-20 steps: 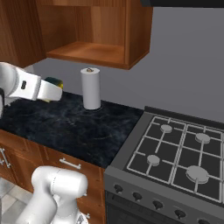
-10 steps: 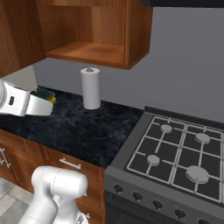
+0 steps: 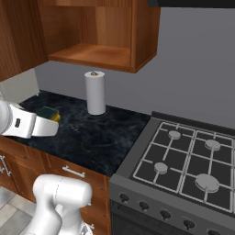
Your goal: Locate and retrieve the bar soap and sponge from the cabinet. Place them next to the sink.
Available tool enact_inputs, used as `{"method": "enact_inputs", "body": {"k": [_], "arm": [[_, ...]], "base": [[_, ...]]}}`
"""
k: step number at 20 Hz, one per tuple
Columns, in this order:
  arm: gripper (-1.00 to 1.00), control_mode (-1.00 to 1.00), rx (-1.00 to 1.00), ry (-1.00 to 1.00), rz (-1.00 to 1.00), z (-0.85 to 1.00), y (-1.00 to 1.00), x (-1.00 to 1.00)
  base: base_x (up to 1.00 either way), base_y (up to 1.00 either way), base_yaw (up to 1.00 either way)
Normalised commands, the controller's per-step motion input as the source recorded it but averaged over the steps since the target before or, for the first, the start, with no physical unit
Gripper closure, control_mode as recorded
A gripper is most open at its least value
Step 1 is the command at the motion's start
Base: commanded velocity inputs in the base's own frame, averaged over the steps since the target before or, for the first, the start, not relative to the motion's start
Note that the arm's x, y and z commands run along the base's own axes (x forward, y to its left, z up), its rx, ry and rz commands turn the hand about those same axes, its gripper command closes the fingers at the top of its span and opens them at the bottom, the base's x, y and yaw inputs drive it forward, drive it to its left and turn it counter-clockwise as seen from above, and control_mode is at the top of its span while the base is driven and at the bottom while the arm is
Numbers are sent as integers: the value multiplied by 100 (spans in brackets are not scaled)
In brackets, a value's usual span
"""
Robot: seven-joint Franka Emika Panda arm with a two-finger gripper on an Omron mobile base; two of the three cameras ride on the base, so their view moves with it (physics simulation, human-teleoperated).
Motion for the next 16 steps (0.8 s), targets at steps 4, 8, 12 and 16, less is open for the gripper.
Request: {"method": "enact_inputs", "body": {"k": [4,8,12,16], "arm": [[100,-100,0,0,0,0,0,0],[100,100,0,0,0,0,0,0],[100,100,0,0,0,0,0,0],[100,100,0,0,0,0,0,0]], "base": [[0,0,0],[0,0,0],[-15,0,0],[-37,0,0]]}}
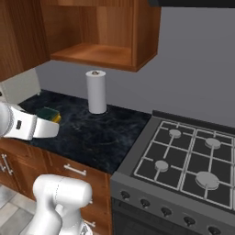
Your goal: Locate and retrieve the bar soap and sponge from the cabinet. Place them next to the sink.
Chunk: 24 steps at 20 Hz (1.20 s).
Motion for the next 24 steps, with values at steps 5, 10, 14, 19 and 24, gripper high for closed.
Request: {"method": "enact_inputs", "body": {"k": [5,10,14,19,24], "arm": [[100,100,0,0,0,0,0,0],[100,100,0,0,0,0,0,0],[100,100,0,0,0,0,0,0],[100,100,0,0,0,0,0,0],[100,100,0,0,0,0,0,0]], "base": [[-35,0,0],[-1,-1,0],[-17,0,22],[-20,5,46],[-9,0,50]]}}
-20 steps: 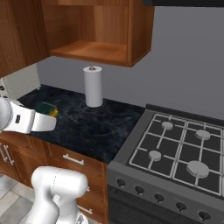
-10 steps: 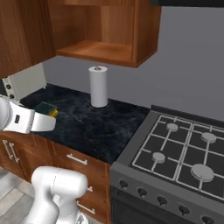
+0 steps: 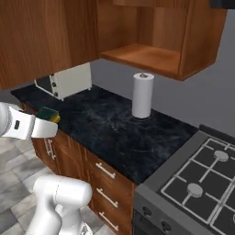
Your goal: Locate and retrieve the bar soap and sponge from the cabinet. Place them next to the sink.
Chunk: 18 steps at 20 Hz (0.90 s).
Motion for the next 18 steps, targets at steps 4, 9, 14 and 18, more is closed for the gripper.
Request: {"method": "enact_inputs", "body": {"k": [4,9,14,18], "arm": [[100,100,0,0,0,0,0,0],[100,100,0,0,0,0,0,0],[100,100,0,0,0,0,0,0],[100,100,0,0,0,0,0,0]], "base": [[-7,0,50],[0,0,50],[0,0,50],[0,3,50]]}}
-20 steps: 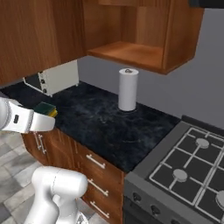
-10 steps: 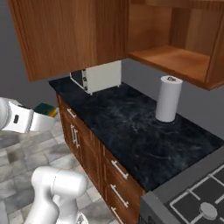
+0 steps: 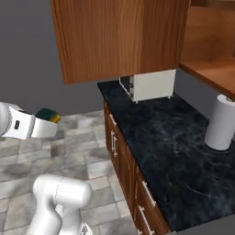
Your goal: Locate and retrieve the bar soap and sponge from the cabinet. Place them next to the sink.
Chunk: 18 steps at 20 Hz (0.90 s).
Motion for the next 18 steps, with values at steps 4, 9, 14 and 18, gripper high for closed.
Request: {"method": "enact_inputs", "body": {"k": [4,9,14,18], "arm": [[100,100,0,0,0,0,0,0],[100,100,0,0,0,0,0,0],[100,100,0,0,0,0,0,0],[100,100,0,0,0,0,0,0]], "base": [[0,4,50],[0,4,50],[0,4,50],[0,4,50]]}}
